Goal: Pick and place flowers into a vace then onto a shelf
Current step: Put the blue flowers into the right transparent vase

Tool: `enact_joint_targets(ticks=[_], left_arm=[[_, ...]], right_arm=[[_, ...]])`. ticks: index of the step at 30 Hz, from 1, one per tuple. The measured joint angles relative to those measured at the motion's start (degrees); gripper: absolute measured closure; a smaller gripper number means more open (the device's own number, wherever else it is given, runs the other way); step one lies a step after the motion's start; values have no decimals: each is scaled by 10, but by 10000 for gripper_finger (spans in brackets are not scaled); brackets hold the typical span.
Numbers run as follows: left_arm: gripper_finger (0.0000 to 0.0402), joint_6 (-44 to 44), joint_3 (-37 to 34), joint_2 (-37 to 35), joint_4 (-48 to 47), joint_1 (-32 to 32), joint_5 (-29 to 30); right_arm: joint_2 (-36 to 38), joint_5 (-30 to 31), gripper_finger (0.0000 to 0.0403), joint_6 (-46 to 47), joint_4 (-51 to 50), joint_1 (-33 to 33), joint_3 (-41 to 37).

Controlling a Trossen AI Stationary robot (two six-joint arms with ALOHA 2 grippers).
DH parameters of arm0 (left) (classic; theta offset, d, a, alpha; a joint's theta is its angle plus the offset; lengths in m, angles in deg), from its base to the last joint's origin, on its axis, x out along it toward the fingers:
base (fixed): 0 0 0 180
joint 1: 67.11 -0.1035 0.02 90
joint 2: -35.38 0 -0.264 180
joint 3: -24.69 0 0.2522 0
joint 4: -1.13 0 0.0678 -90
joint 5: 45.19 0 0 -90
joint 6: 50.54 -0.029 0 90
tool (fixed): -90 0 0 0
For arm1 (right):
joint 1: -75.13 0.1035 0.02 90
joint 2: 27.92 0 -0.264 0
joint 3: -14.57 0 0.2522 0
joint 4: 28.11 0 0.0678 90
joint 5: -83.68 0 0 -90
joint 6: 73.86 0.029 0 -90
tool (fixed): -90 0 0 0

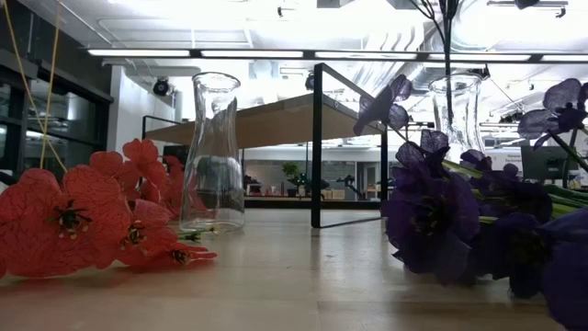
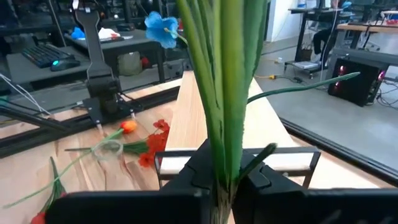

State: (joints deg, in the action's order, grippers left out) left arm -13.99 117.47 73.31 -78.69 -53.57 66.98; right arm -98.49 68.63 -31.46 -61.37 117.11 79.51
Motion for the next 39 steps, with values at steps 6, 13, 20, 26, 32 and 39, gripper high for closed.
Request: enact_joint_targets(ticks=[6,13,20,26,32,39], left_arm=[[34,0,0,10,0,0,-2],[34,0,0,21,0,0,-2],[34,0,0,28,0,0,-1],[34,0,0,30,0,0,-1],[34,0,0,30,0,0,-1],[34,0,0,30,0,0,-1]], right_arm=[[0,-35,390,27,-24,0,0],[0,-51,382,36,-23,0,0],[0,-61,352,39,-23,0,0],[0,-97,335,39,-25,0,0],[0,-100,323,38,-29,0,0],[0,-124,287,56,-57,0,0]])
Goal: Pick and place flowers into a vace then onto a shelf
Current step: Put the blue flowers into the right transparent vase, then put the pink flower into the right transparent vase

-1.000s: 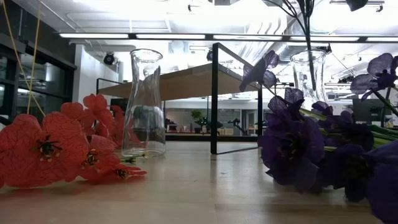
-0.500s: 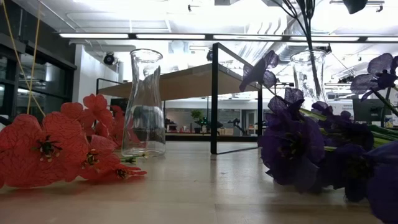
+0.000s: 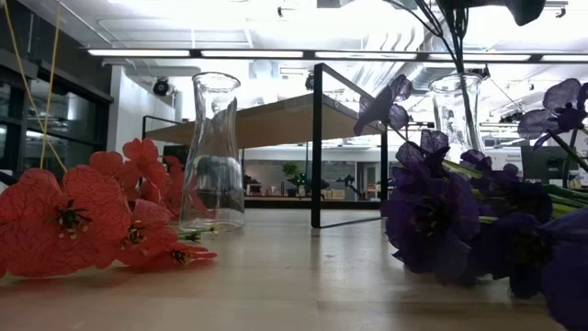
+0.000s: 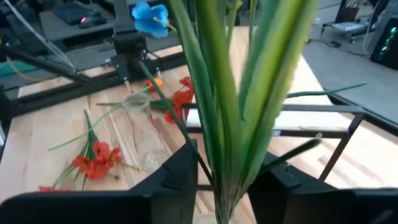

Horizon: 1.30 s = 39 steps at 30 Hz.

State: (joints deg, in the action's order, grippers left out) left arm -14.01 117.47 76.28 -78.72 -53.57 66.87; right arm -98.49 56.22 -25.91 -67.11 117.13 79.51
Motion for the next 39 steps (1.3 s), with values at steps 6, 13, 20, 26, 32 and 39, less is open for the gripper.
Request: enact_joint_targets(ticks=[6,13,20,26,32,39], left_arm=[[34,0,0,0,0,0,0],[34,0,0,0,0,0,2],[34,0,0,0,0,0,1],[34,0,0,0,0,0,1],[34,0,0,0,0,0,1],[34,0,0,0,0,0,1]], right_arm=[[0,-9,245,1,-6,0,0],[0,-63,204,0,-18,0,0],[0,-94,184,0,-21,0,0],[9,-118,185,1,-22,0,0],[24,-140,185,5,-31,1,0],[52,-182,186,43,-52,2,0]])
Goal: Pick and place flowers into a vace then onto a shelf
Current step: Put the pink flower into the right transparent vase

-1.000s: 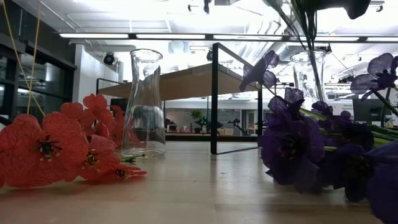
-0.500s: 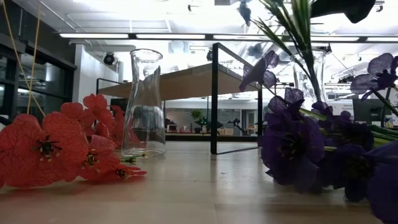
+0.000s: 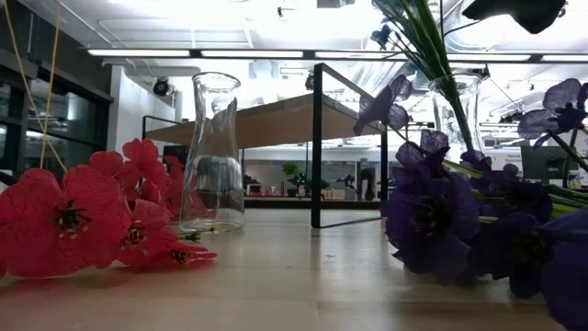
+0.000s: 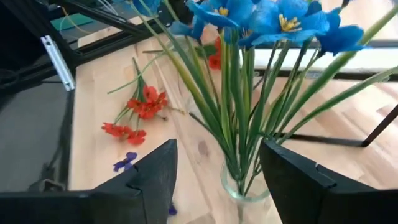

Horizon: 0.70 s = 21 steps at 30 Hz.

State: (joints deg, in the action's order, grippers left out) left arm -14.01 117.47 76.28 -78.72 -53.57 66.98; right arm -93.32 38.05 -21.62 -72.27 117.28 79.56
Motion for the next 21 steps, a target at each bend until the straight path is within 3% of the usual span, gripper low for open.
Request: enact_joint_targets(ticks=[9,21], left_arm=[[34,0,0,0,0,0,0],[34,0,0,0,0,0,-2]], right_arm=[[58,6,183,22,-25,16,0],[134,22,182,121,-129,21,0]])
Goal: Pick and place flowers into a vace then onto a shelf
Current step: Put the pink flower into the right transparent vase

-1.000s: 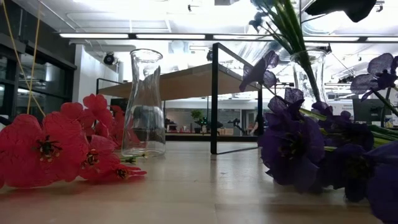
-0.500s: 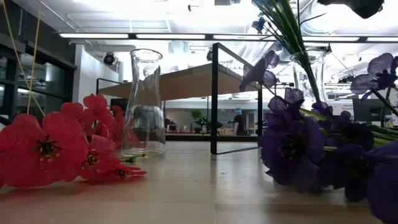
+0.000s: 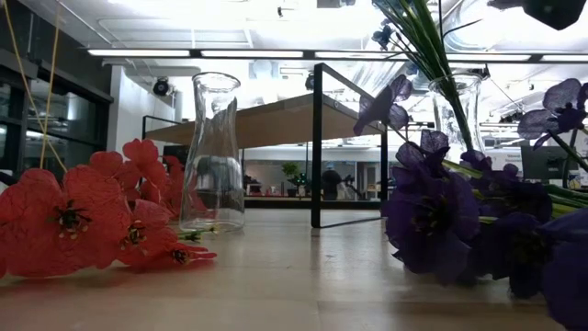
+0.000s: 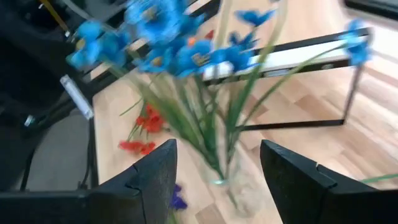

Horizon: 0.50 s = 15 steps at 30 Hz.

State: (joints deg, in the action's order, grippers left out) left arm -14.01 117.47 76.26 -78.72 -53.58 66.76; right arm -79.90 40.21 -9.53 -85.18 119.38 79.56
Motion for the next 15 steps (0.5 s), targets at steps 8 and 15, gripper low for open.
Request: enact_joint_targets(ticks=[8,15], left_arm=[[34,0,0,0,0,0,0],[34,0,0,0,0,0,1]], right_arm=[[49,17,186,17,-23,-16,0],[92,31,185,-21,-22,-47,0]])
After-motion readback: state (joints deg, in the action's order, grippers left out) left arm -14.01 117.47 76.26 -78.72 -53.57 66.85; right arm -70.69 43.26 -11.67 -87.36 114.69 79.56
